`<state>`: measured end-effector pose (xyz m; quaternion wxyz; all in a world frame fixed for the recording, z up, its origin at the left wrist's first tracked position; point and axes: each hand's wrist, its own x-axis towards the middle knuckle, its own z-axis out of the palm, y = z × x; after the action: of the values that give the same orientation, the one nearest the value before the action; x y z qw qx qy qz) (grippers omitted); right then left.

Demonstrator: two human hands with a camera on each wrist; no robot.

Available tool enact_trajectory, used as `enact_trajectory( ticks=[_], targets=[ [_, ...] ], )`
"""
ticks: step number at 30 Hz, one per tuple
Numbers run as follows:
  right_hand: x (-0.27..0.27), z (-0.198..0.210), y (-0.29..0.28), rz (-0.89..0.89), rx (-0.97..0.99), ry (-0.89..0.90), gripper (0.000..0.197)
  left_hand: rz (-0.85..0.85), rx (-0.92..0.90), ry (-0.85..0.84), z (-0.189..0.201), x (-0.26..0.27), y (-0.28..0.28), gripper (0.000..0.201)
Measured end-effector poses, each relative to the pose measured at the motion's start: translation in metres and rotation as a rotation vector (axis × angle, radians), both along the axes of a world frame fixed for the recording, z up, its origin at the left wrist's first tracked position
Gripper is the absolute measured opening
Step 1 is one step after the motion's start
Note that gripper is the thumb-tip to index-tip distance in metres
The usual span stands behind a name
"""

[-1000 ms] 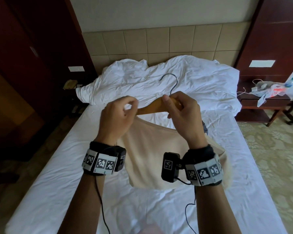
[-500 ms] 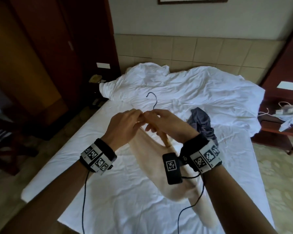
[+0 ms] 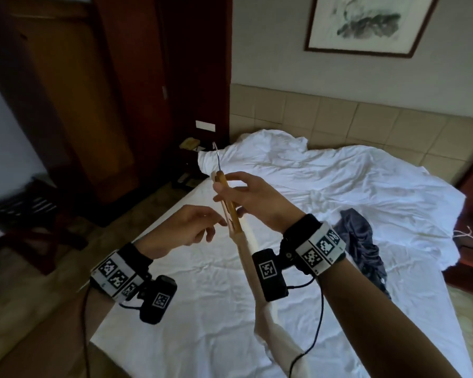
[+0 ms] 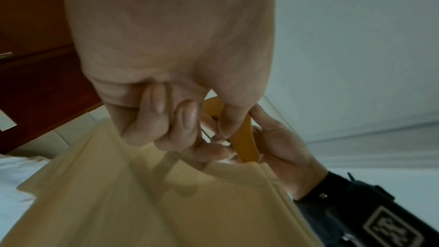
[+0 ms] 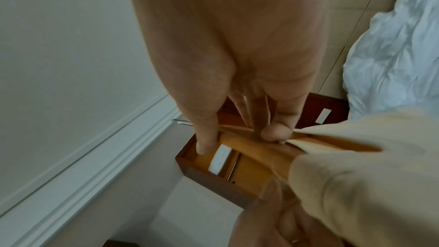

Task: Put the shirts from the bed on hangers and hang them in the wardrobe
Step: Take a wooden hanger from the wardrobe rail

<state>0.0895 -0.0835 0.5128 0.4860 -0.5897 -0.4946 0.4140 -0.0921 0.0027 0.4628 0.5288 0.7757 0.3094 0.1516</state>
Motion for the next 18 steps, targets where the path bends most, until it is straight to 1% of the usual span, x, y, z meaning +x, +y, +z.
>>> enact_trajectory(
  ticks=[2, 5, 7, 8, 10, 13, 16, 18],
  targets=[
    [-0.033, 0.002, 0.032, 0.009, 0.044, 0.04, 0.046, -0.01, -0.026, -0.046, 0.003, -0.037, 0.018, 0.028],
    [-0.085, 0.006, 0.086, 0.01, 0.093, 0.082, 0.049, 0.064, -0.004, -0.124, 0.008, -0.091, 0.054, 0.028],
    [-0.12, 0.011, 0.12, 0.015, 0.126, 0.106, 0.048, 0.097, 0.032, -0.183, 0.012, -0.125, 0.076, 0.029],
    [-0.138, 0.014, 0.136, 0.025, 0.143, 0.119, 0.048, 0.109, 0.058, -0.193, 0.014, -0.142, 0.087, 0.031],
    [-0.174, 0.02, 0.167, 0.053, 0.178, 0.152, 0.048, 0.131, 0.112, -0.172, 0.022, -0.174, 0.104, 0.027],
    [-0.226, 0.028, 0.211, 0.145, 0.208, 0.205, 0.051, 0.228, 0.194, -0.191, 0.033, -0.221, 0.126, 0.025],
    [-0.28, 0.033, 0.252, 0.278, 0.216, 0.292, 0.066, 0.369, 0.255, -0.24, 0.041, -0.274, 0.148, 0.017],
    [-0.317, 0.034, 0.279, 0.345, 0.237, 0.317, 0.07, 0.46, 0.286, -0.261, 0.043, -0.313, 0.162, 0.019]
  ],
)
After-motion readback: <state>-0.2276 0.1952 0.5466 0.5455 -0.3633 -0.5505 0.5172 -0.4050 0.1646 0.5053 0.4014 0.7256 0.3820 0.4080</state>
